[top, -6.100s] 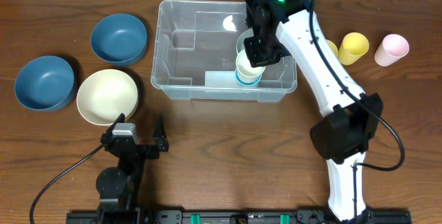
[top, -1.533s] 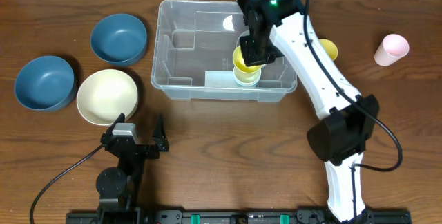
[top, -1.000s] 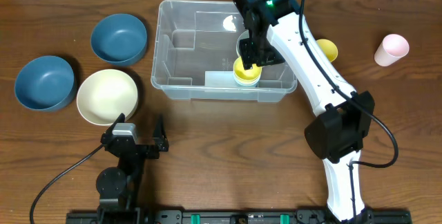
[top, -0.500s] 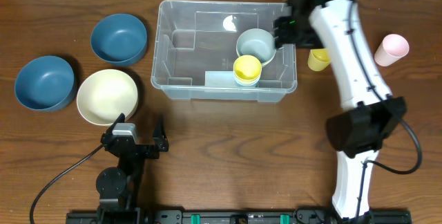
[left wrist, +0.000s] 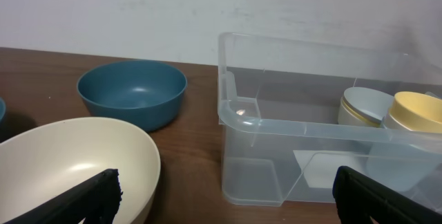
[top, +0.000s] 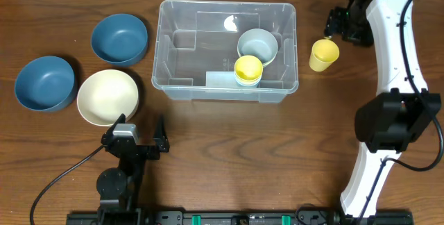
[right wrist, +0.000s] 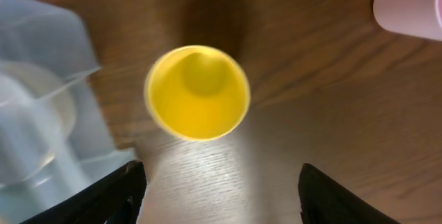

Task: Pack container
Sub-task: 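Release and move the right gripper to the second yellow cup, then grasp the second yellow cup with the right gripper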

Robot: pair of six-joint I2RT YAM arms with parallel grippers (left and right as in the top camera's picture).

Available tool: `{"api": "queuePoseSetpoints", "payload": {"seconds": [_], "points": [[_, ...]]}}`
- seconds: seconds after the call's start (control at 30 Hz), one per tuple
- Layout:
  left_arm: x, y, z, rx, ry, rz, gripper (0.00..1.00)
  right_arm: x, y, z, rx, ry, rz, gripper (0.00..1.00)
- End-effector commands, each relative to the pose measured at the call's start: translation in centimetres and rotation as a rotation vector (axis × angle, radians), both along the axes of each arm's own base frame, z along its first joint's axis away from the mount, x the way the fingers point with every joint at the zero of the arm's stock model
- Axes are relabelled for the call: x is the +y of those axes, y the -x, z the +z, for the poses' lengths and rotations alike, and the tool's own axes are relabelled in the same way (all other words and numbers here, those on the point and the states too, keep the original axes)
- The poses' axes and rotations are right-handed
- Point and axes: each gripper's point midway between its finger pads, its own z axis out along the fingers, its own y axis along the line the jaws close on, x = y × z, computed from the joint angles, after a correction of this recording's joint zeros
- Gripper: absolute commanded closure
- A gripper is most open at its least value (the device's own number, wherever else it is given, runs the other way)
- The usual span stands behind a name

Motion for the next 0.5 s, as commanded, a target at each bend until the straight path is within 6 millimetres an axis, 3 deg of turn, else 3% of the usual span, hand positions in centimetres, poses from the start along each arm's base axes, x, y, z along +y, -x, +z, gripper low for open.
{"api": "queuePoseSetpoints", "payload": {"seconds": [0.0,0.37,0.47], "points": [[0.0,0.1,-1.6,0.045,-0.013,-0.003,0.02,-1.2,0.5,-2.6,0.052,-0.015,-0.034,0.30],[0.0,0.1,-1.6,0.045,-0.012,-0.003,0.02,-1.8,0.9,-9.3,0.079,-0.020,-0.048,0.33],[0.0,0.1,-1.6,0.045,-0.012,-0.003,0.02,-1.8,0.9,-10.3,0.078,-0.019,-0.048,0.41]]}}
